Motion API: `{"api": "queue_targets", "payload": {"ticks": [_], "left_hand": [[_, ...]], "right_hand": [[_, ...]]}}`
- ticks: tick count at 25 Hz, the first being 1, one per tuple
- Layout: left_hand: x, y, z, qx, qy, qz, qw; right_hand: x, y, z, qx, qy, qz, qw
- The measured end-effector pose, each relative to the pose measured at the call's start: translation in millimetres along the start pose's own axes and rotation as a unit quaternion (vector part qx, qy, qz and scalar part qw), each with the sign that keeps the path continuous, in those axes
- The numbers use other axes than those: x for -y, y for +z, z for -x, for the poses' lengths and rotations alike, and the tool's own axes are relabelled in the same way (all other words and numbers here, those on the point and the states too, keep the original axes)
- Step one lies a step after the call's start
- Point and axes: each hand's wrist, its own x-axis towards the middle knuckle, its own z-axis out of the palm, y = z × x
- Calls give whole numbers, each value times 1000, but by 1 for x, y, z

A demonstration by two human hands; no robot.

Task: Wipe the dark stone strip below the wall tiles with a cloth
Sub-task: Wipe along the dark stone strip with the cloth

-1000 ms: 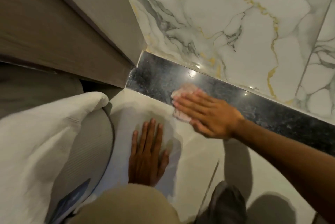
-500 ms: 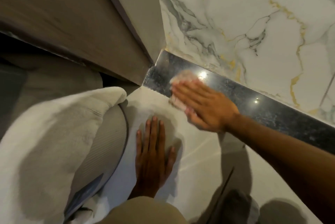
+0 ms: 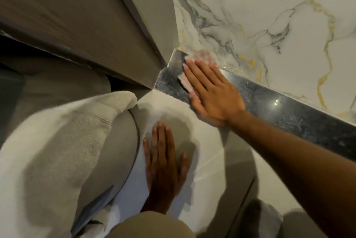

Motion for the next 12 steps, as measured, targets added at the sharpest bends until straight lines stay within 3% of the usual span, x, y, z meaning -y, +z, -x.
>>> {"api": "queue_targets", "payload": {"ticks": [1,3,6,10,12], "left_hand": [[1,1,-1,-1,6,-6,1000],[2,2,0,-6,12,-12,1000],[-1,-1,1,-3,11,7,1000],[-5,3,-18,-26,29,-12,999],[-8,6,-26,-36,32,-14,999]], "right_hand": [[19,2,-11,6,20,-13,1000],[46,10,-2,44,-51,-35,997],[22,5,48,64,-123,-9,990],[8,-3,6,-3,51,-10,999],[29,-3,-14,25,26,-36,999]]}}
